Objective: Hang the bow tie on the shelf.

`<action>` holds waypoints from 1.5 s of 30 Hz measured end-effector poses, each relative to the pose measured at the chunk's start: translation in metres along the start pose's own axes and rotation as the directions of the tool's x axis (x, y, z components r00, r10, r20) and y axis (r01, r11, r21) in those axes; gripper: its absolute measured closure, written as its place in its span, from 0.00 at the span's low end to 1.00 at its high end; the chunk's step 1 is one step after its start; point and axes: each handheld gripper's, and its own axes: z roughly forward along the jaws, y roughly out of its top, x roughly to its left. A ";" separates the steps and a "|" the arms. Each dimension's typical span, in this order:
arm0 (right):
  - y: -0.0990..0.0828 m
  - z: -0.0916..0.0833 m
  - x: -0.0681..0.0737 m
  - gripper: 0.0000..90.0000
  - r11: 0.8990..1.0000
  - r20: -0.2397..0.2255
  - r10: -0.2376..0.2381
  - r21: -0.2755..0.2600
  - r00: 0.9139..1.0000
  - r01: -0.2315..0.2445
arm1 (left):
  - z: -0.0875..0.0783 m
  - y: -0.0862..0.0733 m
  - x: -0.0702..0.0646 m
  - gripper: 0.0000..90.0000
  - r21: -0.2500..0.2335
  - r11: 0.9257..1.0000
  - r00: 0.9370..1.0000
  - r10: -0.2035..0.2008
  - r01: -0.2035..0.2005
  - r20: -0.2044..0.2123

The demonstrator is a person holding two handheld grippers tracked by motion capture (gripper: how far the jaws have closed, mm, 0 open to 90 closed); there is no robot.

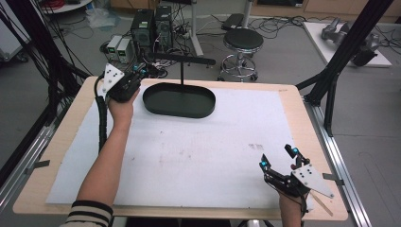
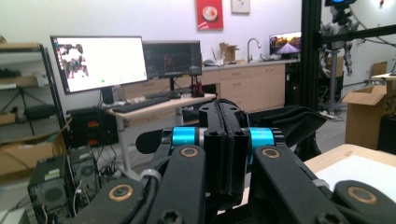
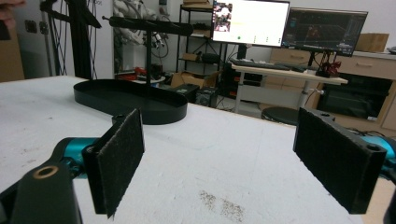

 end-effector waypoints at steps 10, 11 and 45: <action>0.006 0.006 0.003 0.17 1.000 -0.026 -0.011 -0.007 1.000 0.011 | 0.027 -0.010 0.011 0.98 -0.014 0.999 0.999 -0.038 0.037 -0.026; 0.006 0.006 0.003 0.17 1.000 -0.026 -0.011 -0.007 1.000 0.011 | 0.027 -0.010 0.011 0.98 -0.014 0.999 0.999 -0.038 0.037 -0.026; 0.014 0.005 0.011 0.17 0.999 -0.045 -0.029 -0.029 0.999 0.027 | 0.048 -0.025 0.051 0.74 0.090 0.996 0.979 0.002 0.017 -0.202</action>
